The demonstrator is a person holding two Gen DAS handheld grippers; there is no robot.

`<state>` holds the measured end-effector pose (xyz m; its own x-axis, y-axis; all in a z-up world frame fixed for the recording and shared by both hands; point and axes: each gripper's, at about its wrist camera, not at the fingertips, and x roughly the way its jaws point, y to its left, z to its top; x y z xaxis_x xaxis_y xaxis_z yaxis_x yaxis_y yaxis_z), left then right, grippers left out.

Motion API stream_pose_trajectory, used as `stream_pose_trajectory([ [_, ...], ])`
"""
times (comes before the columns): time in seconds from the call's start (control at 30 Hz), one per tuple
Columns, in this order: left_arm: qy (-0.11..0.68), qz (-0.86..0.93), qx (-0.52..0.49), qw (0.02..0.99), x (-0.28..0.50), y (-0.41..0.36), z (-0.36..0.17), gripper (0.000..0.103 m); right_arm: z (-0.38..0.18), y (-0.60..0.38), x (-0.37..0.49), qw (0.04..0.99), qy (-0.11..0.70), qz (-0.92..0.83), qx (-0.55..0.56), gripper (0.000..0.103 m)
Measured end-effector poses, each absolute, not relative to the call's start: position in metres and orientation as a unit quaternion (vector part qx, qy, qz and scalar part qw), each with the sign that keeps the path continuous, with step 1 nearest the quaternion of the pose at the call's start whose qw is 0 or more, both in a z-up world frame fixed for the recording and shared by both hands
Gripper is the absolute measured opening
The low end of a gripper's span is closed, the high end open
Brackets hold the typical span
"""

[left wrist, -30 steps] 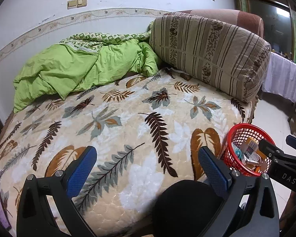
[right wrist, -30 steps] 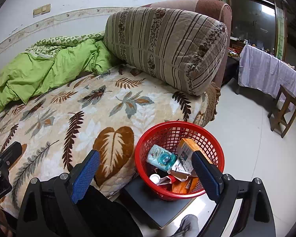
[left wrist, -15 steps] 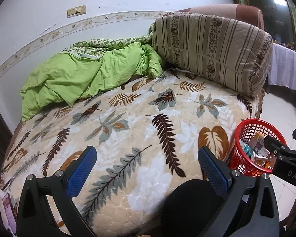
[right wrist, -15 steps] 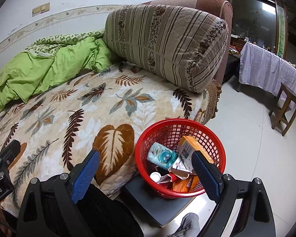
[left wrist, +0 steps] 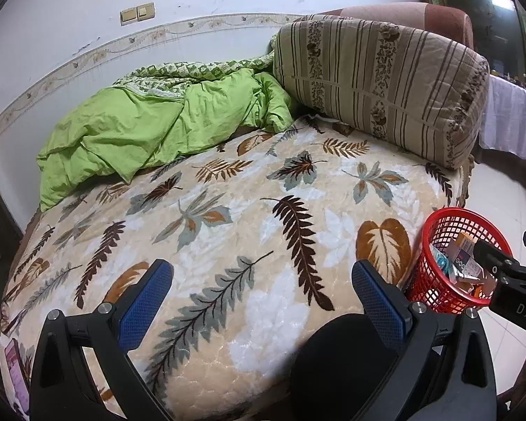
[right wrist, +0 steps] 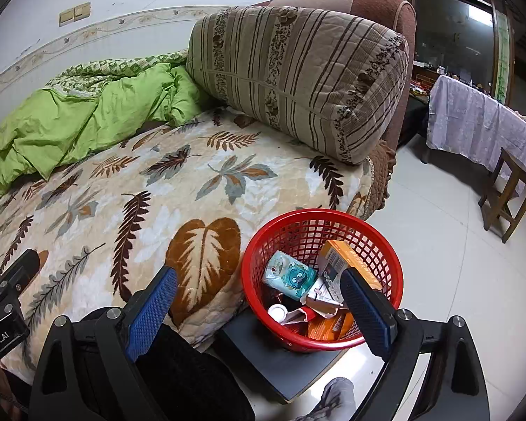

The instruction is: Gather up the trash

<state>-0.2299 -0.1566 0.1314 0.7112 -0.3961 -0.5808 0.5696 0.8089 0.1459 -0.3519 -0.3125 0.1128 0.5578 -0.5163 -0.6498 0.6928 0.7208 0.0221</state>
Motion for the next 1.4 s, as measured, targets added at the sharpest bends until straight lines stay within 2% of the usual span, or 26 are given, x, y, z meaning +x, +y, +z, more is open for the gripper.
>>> stream_pose_trajectory([
  [1.4,0.273,-0.267,0.163,0.910,-0.2348,-0.1607,0.1324,0.102,0.1114,-0.3125,-0.3488,0.874,0.320,-0.341,0.135,0.095],
])
